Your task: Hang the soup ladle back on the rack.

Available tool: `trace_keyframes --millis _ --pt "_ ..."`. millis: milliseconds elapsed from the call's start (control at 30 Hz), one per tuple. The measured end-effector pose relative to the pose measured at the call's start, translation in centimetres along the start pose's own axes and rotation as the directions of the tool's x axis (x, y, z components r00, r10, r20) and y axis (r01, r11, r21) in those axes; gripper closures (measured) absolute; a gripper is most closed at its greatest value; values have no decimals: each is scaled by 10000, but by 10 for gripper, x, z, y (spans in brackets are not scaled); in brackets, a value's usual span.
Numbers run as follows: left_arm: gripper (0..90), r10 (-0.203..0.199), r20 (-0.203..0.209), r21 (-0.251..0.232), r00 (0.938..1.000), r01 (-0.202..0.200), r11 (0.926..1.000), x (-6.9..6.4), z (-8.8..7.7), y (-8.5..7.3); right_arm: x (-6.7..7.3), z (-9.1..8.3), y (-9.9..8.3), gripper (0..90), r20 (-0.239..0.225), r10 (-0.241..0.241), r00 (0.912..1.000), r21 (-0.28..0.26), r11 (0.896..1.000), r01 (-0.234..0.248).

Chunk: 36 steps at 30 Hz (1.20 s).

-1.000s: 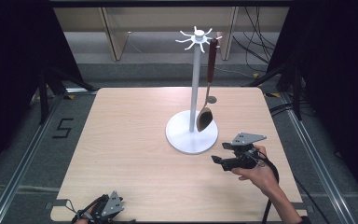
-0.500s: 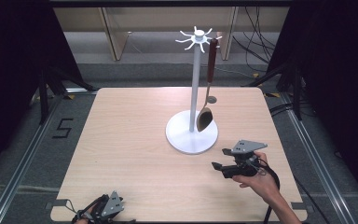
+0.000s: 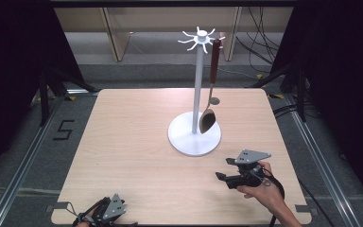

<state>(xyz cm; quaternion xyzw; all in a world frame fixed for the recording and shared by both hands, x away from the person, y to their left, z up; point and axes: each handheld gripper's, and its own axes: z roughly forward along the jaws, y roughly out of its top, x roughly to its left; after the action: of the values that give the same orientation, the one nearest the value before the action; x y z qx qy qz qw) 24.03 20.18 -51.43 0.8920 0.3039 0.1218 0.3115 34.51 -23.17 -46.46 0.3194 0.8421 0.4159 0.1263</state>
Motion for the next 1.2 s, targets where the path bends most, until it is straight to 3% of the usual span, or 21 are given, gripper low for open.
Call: trace_keyframes --millis 33,67,100,133,367,467,800,867,967,1000,1133,1200 --pt "153 5 -8 0 10000 -5 10000 0 0 0 -1 0 -1 318 -69 -150 9999 -1 9999 150" --pt "152 11 15 8 10000 -11 10000 0 -1 0 2 -2 -3 316 -71 142 9999 79 9999 -142" --pt "152 24 27 19 10000 -24 10000 0 -1 0 2 -2 -3 316 -71 142 9999 79 9999 -142" --pt "152 46 4 45 10000 -46 10000 0 0 0 1 -2 -5 313 -82 -164 9998 4 9999 164" --pt "153 14 -13 12 10000 -14 10000 0 0 0 6 -5 -10 308 -151 -9 9999 48 10000 9" --pt "152 0 -8 -1 10000 0 10000 0 0 0 5 -5 -12 307 -131 -245 9996 -61 9997 244" --pt "153 -17 -26 -19 10000 17 10000 0 0 0 8 -10 -23 306 -115 61 9999 212 9998 -59" --pt "152 -4 2 -1 10000 4 10000 0 -1 0 8 -11 -24 305 -30 -54 10000 74 10000 54" --pt "153 -1 2 23 10000 1 10000 0 0 0 14 -14 -28 305 -168 246 9996 259 9994 -242" --pt "152 17 7 21 10000 -17 10000 0 -1 0 12 -14 -28 303 -41 -99 9999 133 9999 100" --pt "152 29 4 32 10000 -29 10000 1 -1 0 15 -15 -31 295 -153 145 9998 259 9996 -141" --pt "152 18 8 34 10000 -18 10000 0 0 0 14 -16 -33 292 -111 -133 9998 272 9995 136"
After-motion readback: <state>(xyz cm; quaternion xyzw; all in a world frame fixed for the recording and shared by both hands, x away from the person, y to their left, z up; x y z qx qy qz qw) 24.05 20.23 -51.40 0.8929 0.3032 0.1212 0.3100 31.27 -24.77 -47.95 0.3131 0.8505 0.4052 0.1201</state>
